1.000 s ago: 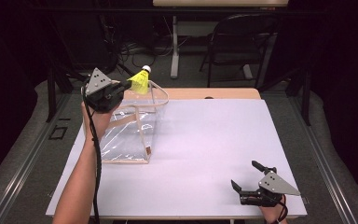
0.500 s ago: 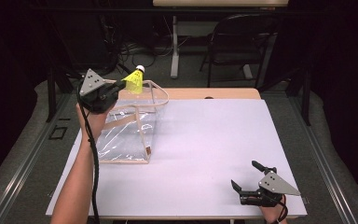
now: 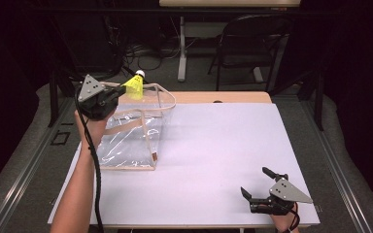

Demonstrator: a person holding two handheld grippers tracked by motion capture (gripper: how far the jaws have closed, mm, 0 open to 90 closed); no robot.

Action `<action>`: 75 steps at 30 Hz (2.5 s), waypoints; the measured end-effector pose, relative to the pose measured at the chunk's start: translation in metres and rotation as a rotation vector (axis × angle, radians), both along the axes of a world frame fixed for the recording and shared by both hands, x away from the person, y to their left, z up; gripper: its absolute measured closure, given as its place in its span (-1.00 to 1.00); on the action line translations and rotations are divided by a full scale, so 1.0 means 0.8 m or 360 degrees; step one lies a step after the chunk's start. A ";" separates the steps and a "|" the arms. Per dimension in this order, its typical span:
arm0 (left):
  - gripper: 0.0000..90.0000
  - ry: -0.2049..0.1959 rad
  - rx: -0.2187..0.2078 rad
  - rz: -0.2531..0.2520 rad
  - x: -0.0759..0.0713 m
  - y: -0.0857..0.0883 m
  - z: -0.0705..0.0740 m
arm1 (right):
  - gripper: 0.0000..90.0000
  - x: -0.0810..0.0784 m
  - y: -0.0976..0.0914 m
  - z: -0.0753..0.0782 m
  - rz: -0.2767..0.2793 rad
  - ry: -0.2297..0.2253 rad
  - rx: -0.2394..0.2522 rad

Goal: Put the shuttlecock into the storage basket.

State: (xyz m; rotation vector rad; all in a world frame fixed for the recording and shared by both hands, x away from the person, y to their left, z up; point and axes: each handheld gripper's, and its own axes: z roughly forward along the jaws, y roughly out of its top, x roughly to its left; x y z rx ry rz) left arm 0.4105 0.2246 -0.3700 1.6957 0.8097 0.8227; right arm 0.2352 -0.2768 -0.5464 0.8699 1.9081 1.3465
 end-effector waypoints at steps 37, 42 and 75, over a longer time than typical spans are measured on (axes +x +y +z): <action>0.99 0.0079 0.0005 0.0067 0.007 0.018 -0.020 | -0.96 0.000 0.000 0.000 -0.0001 0.0003 0.0001; 0.99 0.0094 0.0012 0.0065 0.008 0.017 -0.025 | -0.96 0.001 0.000 0.000 -0.0001 0.0002 0.0001; 0.99 0.0144 0.0045 0.0116 0.014 0.029 -0.035 | -0.96 0.000 0.000 0.000 -0.0002 0.0003 0.0000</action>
